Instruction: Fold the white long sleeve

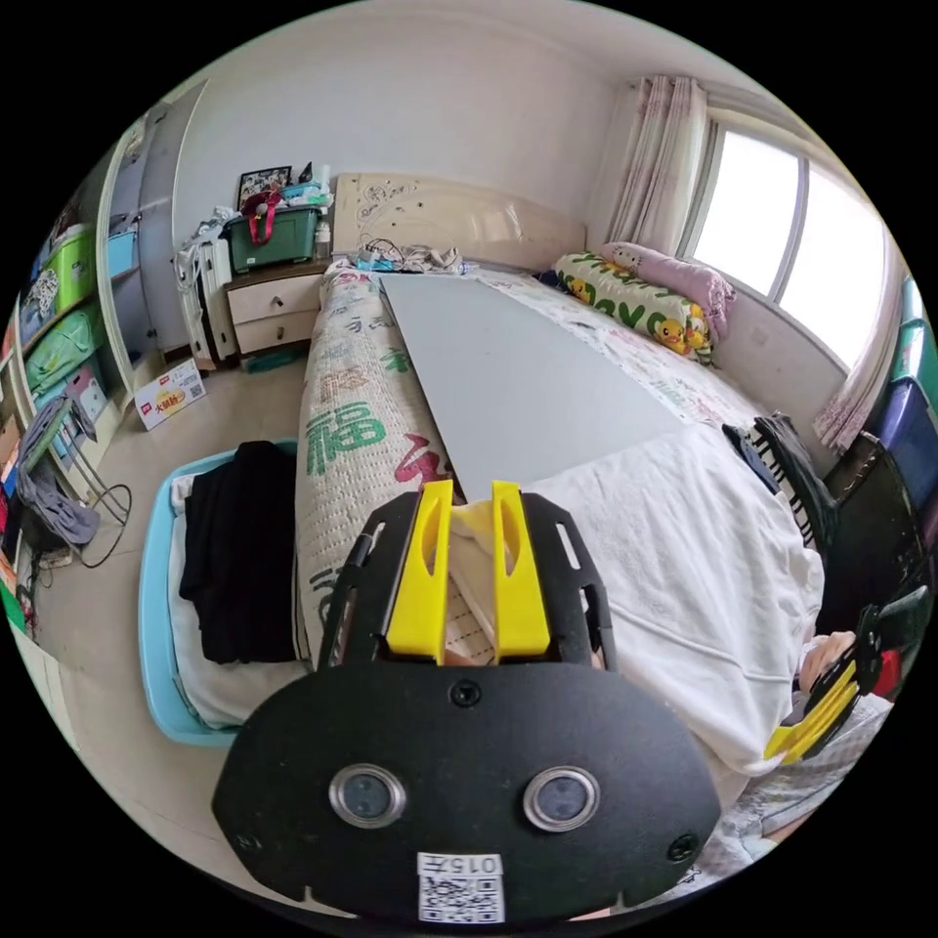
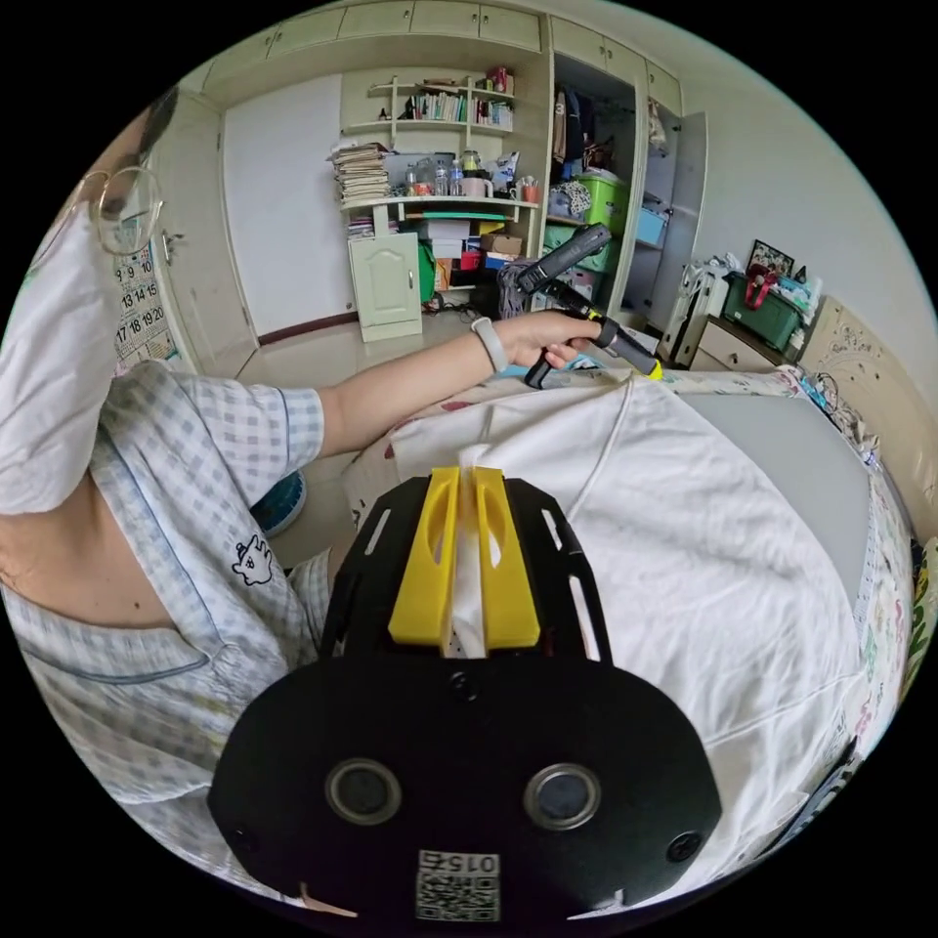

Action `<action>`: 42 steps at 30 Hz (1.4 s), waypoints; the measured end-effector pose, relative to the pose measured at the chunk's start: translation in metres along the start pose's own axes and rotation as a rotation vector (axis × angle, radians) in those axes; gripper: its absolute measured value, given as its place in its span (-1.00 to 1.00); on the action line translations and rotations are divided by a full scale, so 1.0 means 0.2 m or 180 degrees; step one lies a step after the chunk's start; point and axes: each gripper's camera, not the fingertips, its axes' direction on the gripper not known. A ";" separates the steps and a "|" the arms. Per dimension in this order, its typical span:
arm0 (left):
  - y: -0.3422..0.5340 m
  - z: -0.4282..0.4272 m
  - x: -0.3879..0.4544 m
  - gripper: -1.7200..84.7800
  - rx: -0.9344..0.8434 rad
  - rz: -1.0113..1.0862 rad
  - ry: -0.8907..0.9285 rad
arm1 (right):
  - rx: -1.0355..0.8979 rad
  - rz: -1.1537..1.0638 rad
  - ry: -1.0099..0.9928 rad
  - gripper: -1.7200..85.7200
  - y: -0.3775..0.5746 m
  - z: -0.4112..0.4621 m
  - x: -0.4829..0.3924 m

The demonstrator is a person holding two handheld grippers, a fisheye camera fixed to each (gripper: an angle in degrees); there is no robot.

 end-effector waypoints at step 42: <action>-0.03 -0.10 -0.12 -0.70 -0.0225 0.0459 0.0184 | 0.0123 -0.0002 -0.0084 -0.96 0.01 0.29 0.37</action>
